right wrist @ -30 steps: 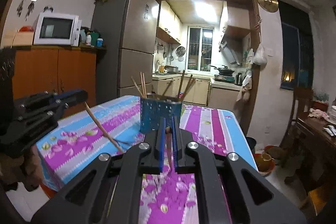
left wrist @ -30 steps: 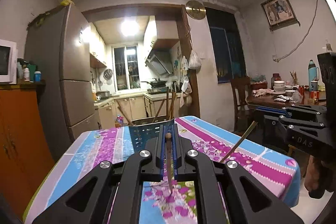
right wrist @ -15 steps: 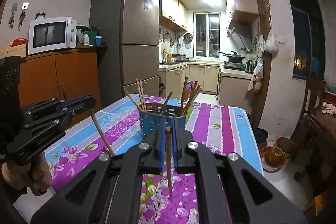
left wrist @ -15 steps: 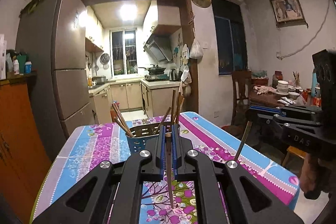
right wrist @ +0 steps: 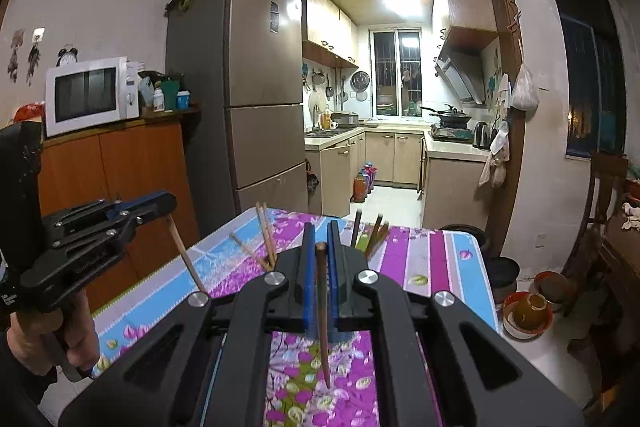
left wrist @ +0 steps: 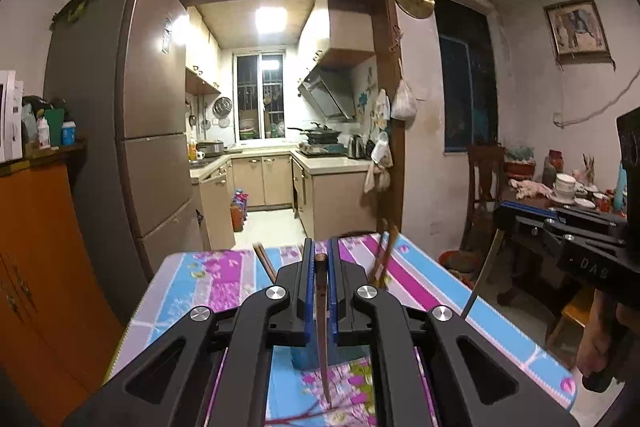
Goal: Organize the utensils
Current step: 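Carry both chopsticks over the holder and lower them in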
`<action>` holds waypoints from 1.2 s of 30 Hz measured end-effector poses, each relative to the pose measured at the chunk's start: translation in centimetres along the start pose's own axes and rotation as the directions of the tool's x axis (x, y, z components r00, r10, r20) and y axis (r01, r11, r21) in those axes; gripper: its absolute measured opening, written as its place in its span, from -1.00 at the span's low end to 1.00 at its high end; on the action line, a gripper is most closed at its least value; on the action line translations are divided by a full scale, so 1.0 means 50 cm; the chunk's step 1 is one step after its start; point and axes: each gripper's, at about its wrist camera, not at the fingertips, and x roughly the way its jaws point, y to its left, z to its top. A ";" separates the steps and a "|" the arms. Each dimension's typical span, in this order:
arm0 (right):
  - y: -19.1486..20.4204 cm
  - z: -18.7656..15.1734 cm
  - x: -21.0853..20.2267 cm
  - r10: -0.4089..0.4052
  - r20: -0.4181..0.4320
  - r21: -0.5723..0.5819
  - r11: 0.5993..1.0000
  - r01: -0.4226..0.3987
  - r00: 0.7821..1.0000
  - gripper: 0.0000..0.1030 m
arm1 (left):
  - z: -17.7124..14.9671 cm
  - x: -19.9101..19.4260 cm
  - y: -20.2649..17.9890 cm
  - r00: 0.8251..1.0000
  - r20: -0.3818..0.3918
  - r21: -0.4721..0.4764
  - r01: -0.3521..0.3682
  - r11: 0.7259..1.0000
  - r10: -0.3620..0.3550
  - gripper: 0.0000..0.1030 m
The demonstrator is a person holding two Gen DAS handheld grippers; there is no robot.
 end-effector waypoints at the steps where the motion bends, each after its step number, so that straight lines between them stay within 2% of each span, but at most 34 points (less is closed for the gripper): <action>1: -0.002 0.021 0.005 -0.002 0.006 -0.001 1.000 0.002 1.000 -0.91 | 0.022 0.004 0.005 1.000 0.008 -0.005 -0.002 1.000 0.003 -0.86; 12: -0.010 0.195 0.064 0.002 0.061 -0.014 1.000 -0.001 0.998 -0.91 | 0.196 0.062 0.016 0.996 0.093 0.001 -0.019 1.000 0.018 -0.86; 17: -0.019 0.247 0.101 0.000 0.083 -0.021 1.000 0.002 0.997 -0.91 | 0.236 0.107 0.027 0.993 0.114 -0.021 -0.019 1.000 0.021 -0.86; 22: -0.019 0.258 0.140 0.012 0.086 -0.025 1.000 -0.010 0.996 -0.91 | 0.232 0.165 0.036 0.994 0.108 -0.030 -0.014 0.999 0.017 -0.86; 28: -0.031 0.228 0.190 0.033 0.057 -0.008 0.999 -0.032 0.998 -0.91 | 0.197 0.227 0.055 0.996 0.087 -0.052 -0.005 0.999 0.010 -0.86; 36: -0.049 0.168 0.262 0.038 -0.009 0.028 0.999 -0.038 0.999 -0.91 | 0.140 0.316 0.077 1.000 0.022 -0.067 -0.010 0.998 0.011 -0.86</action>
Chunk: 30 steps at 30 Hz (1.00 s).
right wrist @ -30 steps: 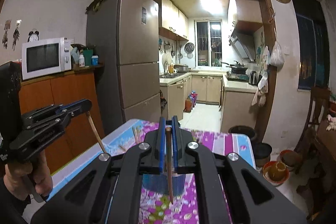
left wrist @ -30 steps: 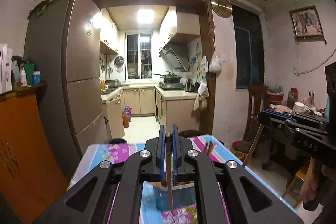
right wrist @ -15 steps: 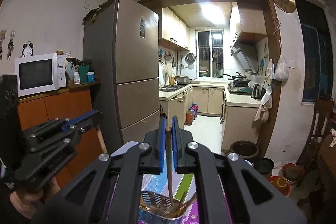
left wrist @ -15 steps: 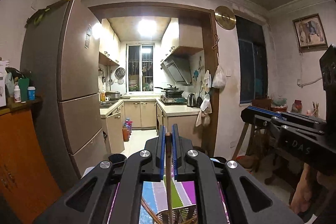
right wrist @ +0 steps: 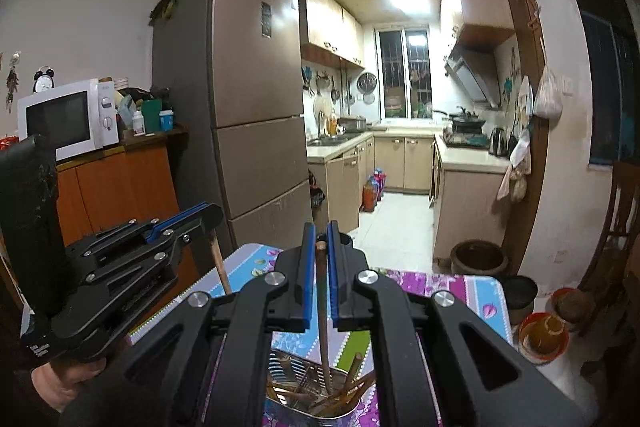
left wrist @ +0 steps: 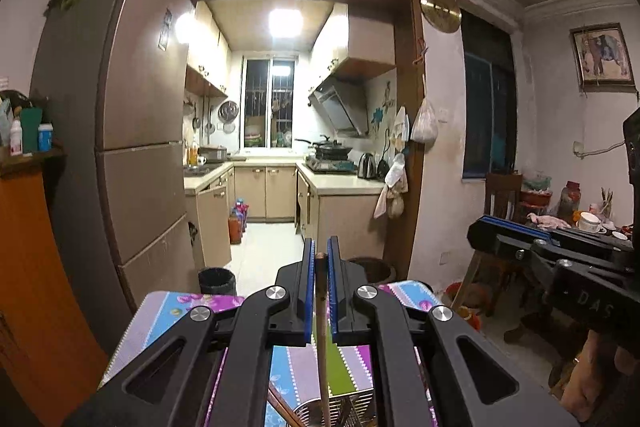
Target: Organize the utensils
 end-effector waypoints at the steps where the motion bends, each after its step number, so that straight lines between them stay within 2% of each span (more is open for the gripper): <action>1: -0.002 -0.005 0.005 0.000 -0.005 0.004 1.000 0.000 1.000 -0.91 | -0.008 0.010 0.002 1.000 -0.009 0.000 -0.002 1.000 0.002 -0.86; 11: -0.020 -0.036 0.044 0.000 -0.053 0.026 1.000 0.002 0.999 -0.91 | -0.053 0.052 0.011 0.998 -0.059 -0.001 -0.013 1.000 0.013 -0.85; 12: -0.022 -0.037 0.045 -0.001 -0.053 0.028 1.000 0.003 0.999 -0.91 | -0.056 0.052 0.012 0.998 -0.063 0.000 -0.015 1.000 0.015 -0.77; 13: -0.025 -0.038 0.045 -0.004 -0.053 0.031 0.999 0.006 0.999 -0.90 | -0.058 0.053 0.012 0.998 -0.064 0.002 -0.017 1.000 0.018 -0.51; 15: -0.027 -0.037 0.045 -0.007 -0.055 0.036 0.999 0.009 0.998 -0.90 | -0.060 0.049 0.016 0.998 -0.054 -0.002 -0.026 1.000 0.026 -0.25; 17: -0.030 -0.037 0.043 -0.011 -0.053 0.039 0.999 0.013 0.999 -0.90 | -0.062 0.049 0.019 0.998 -0.057 -0.007 -0.031 1.000 0.030 -0.22; 19: -0.030 -0.039 0.041 -0.014 -0.052 0.037 0.999 0.016 0.999 -0.88 | -0.064 0.049 0.020 0.998 -0.060 -0.010 -0.036 0.999 0.035 -0.12; 20: -0.031 -0.040 0.040 -0.016 -0.052 0.036 0.999 0.018 0.999 -0.77 | -0.065 0.048 0.022 0.997 -0.061 -0.013 -0.037 0.999 0.037 -0.06; 23: -0.034 -0.041 0.036 -0.022 -0.038 0.045 0.999 0.024 0.999 0.06 | -0.065 0.041 0.026 0.998 -0.055 -0.022 -0.043 0.999 0.042 0.29; 25: -0.039 -0.042 0.030 -0.026 -0.026 0.055 0.998 0.027 0.999 0.11 | -0.068 0.032 0.028 0.998 -0.049 -0.027 -0.050 0.998 0.049 0.43; 28: -0.040 -0.041 0.019 -0.037 -0.014 0.051 0.998 0.038 0.999 0.16 | -0.072 0.017 0.036 0.997 -0.047 -0.048 -0.059 0.997 0.057 0.50; 30: -0.036 -0.040 0.007 -0.044 -0.001 0.044 0.998 0.044 0.999 0.26 | -0.075 0.004 0.041 0.997 -0.047 -0.063 -0.064 0.996 0.061 0.54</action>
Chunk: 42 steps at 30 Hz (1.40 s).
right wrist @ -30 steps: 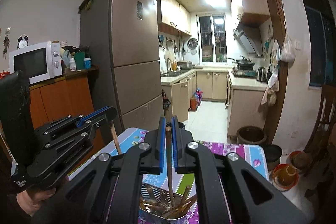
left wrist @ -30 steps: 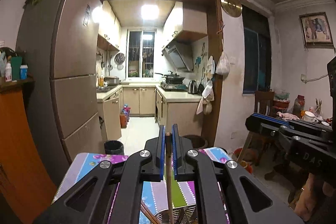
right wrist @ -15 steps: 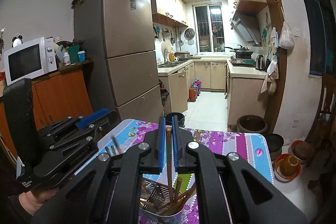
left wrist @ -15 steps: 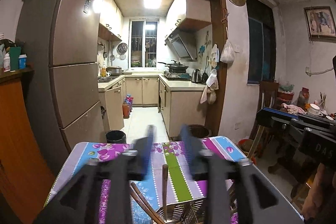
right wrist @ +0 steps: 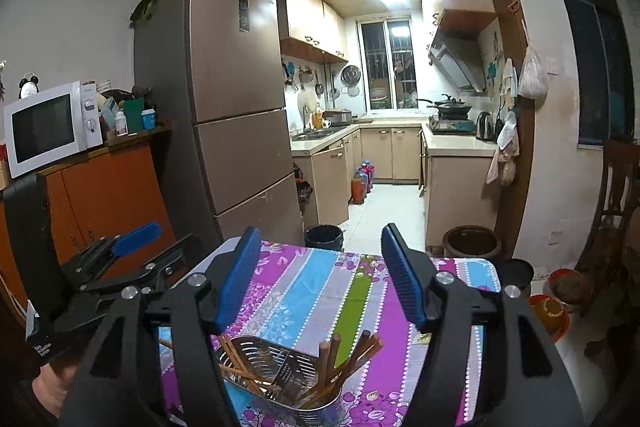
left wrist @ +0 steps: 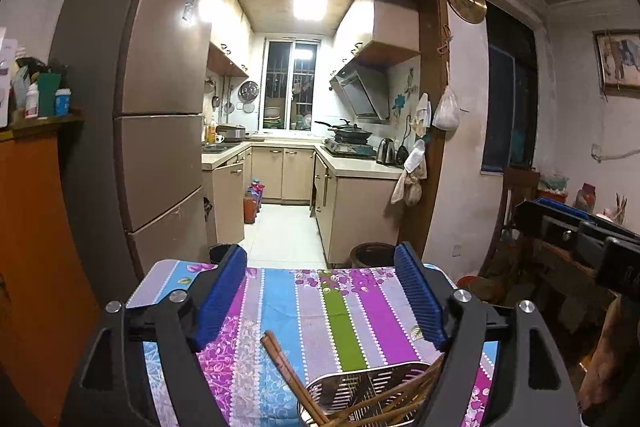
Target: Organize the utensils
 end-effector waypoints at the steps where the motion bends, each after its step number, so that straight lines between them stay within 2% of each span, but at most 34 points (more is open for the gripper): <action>1: 0.004 0.000 -0.006 -0.002 0.005 -0.006 1.000 0.002 1.000 0.28 | -0.002 -0.004 0.002 1.000 0.000 -0.004 -0.002 1.000 0.002 0.58; 3: 0.009 -0.003 -0.018 -0.006 0.016 -0.015 1.000 0.007 1.000 0.51 | -0.007 -0.018 0.004 1.000 0.002 -0.006 -0.011 1.000 0.011 0.66; 6: 0.014 -0.007 -0.040 -0.021 0.035 -0.024 0.999 0.022 0.999 0.70 | -0.014 -0.038 0.002 0.999 0.016 0.009 -0.033 0.999 0.033 0.86; 9: 0.015 -0.017 -0.062 -0.036 0.053 -0.021 0.999 0.037 0.998 0.88 | -0.023 -0.071 0.003 0.998 0.039 0.017 -0.056 0.998 0.055 0.90; 15: 0.022 -0.045 -0.116 -0.100 0.102 -0.021 0.994 0.103 0.990 0.89 | -0.036 -0.159 0.039 0.985 0.128 -0.048 -0.109 0.993 0.114 0.91; 17: 0.025 -0.059 -0.144 -0.110 0.144 -0.015 0.993 0.114 0.983 0.89 | -0.042 -0.189 0.049 0.980 0.147 -0.075 -0.124 0.989 0.134 0.91; 21: 0.029 -0.094 -0.199 -0.137 0.196 -0.009 0.990 0.141 0.971 0.89 | -0.071 -0.270 0.078 0.951 0.224 -0.143 -0.186 0.972 0.215 0.91; 24: 0.036 -0.129 -0.242 -0.152 0.214 0.001 0.988 0.156 0.965 0.89 | -0.116 -0.342 0.077 0.932 0.270 -0.139 -0.212 0.967 0.243 0.91; 32: 0.087 -0.287 -0.361 -0.188 0.220 0.009 0.982 0.191 0.957 0.89 | -0.254 -0.501 0.016 0.941 0.273 -0.047 -0.196 0.979 0.202 0.91; 36: 0.116 -0.377 -0.420 -0.221 0.231 0.030 0.975 0.220 0.948 0.89 | -0.337 -0.564 -0.013 0.954 0.250 -0.019 -0.165 0.986 0.165 0.91; 42: 0.160 -0.469 -0.478 -0.242 0.202 0.015 0.970 0.245 0.949 0.89 | -0.421 -0.625 -0.045 0.973 0.198 0.012 -0.121 0.993 0.116 0.91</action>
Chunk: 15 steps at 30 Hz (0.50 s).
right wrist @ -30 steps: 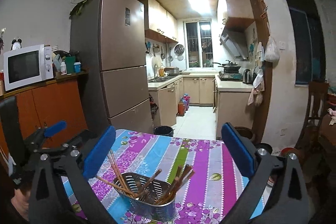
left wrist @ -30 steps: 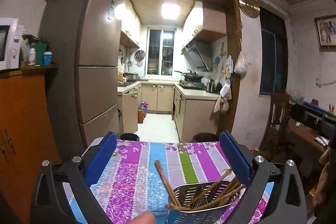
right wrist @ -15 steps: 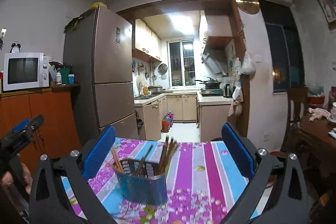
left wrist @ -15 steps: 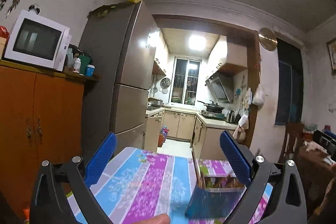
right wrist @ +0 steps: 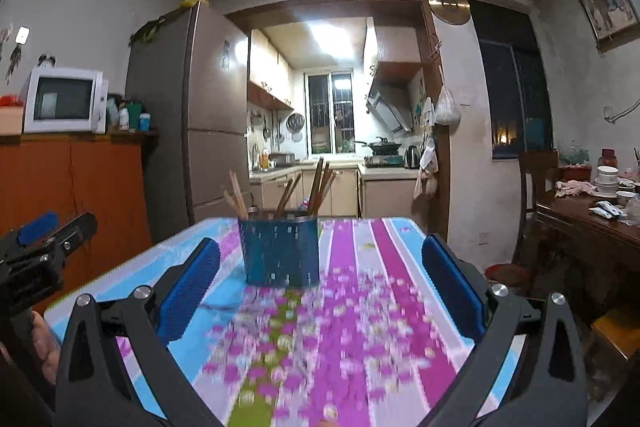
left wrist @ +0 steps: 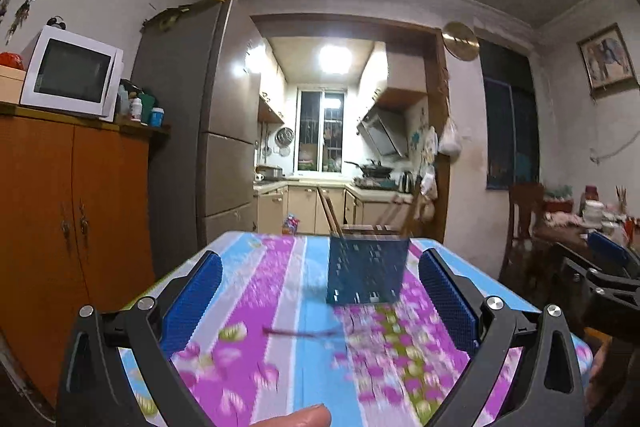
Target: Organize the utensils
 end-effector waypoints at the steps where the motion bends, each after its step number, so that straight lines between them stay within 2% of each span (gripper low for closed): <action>1: 0.004 -0.009 -0.012 -0.001 -0.008 -0.006 1.000 0.001 1.000 0.89 | -0.010 -0.012 -0.005 1.000 -0.009 0.007 0.009 1.000 -0.009 0.91; 10: 0.016 -0.044 -0.074 -0.017 -0.021 -0.036 0.999 0.016 1.000 0.89 | -0.060 -0.071 -0.036 0.998 -0.054 0.028 0.026 0.999 -0.024 0.91; 15: 0.015 -0.057 -0.091 -0.025 -0.020 -0.032 0.999 0.024 0.999 0.89 | -0.059 -0.094 -0.050 0.999 -0.026 0.040 0.020 0.999 -0.019 0.91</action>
